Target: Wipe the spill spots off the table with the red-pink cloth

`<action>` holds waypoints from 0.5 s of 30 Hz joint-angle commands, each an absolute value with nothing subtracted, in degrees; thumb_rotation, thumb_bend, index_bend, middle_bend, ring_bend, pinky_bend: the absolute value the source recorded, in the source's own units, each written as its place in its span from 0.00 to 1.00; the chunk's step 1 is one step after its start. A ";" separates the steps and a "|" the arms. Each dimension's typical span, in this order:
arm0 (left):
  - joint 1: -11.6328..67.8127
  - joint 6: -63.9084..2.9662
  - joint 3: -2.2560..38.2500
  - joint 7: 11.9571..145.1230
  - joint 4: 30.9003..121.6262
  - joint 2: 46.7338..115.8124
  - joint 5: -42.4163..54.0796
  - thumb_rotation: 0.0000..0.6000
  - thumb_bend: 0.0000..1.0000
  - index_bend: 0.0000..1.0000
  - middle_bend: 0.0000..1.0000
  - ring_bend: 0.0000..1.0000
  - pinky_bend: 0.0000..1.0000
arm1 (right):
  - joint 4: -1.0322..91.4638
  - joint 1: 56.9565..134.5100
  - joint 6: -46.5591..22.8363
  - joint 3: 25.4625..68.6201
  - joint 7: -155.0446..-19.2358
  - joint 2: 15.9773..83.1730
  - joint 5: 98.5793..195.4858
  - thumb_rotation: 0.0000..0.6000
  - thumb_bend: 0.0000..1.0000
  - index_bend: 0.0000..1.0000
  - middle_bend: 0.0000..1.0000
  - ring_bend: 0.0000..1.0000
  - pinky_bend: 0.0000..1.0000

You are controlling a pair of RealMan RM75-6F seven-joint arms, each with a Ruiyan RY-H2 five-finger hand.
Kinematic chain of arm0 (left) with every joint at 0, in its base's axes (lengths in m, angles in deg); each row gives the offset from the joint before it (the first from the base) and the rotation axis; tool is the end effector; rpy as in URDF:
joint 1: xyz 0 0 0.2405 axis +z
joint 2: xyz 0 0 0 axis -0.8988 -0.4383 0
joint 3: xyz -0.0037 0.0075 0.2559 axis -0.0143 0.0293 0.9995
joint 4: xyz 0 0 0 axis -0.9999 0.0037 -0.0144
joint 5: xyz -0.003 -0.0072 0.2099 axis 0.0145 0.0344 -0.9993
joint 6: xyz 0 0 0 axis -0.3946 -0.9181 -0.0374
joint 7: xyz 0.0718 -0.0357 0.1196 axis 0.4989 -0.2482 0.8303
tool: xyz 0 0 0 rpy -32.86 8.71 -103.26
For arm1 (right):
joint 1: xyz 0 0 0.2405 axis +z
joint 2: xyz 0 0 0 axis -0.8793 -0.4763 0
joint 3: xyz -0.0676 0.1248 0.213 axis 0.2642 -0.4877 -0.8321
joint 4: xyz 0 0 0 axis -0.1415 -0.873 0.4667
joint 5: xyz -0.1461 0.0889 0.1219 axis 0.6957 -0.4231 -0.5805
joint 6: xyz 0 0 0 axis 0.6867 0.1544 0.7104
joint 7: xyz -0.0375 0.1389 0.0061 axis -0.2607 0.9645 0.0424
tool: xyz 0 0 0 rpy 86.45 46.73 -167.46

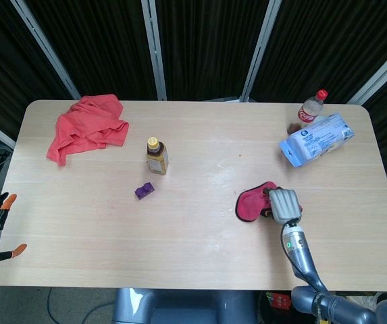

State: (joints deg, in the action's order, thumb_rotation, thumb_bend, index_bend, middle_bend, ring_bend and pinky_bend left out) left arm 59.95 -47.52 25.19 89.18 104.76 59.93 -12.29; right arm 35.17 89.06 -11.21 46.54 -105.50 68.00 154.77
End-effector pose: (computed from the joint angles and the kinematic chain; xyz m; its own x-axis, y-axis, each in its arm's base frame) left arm -0.3070 0.1661 0.1499 0.4514 0.1322 0.8825 0.8808 0.0927 -0.4644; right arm -0.2482 -0.3117 -0.0413 0.4481 -0.1727 0.8772 -0.8937 -0.1126 0.4343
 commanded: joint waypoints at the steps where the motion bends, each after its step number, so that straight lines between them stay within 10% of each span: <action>1: 59.96 -47.54 25.21 89.11 104.74 59.91 -12.38 1.00 0.00 0.00 0.00 0.00 0.00 | 36.38 89.89 -11.38 46.76 -106.00 69.41 155.46 1.00 0.55 0.73 0.61 0.49 0.72; 15: 60.00 -47.54 25.20 88.82 104.80 59.86 -12.26 1.00 0.00 0.00 0.00 0.00 0.00 | 40.55 92.42 -11.76 47.79 -106.15 73.71 158.93 1.00 0.55 0.73 0.61 0.49 0.72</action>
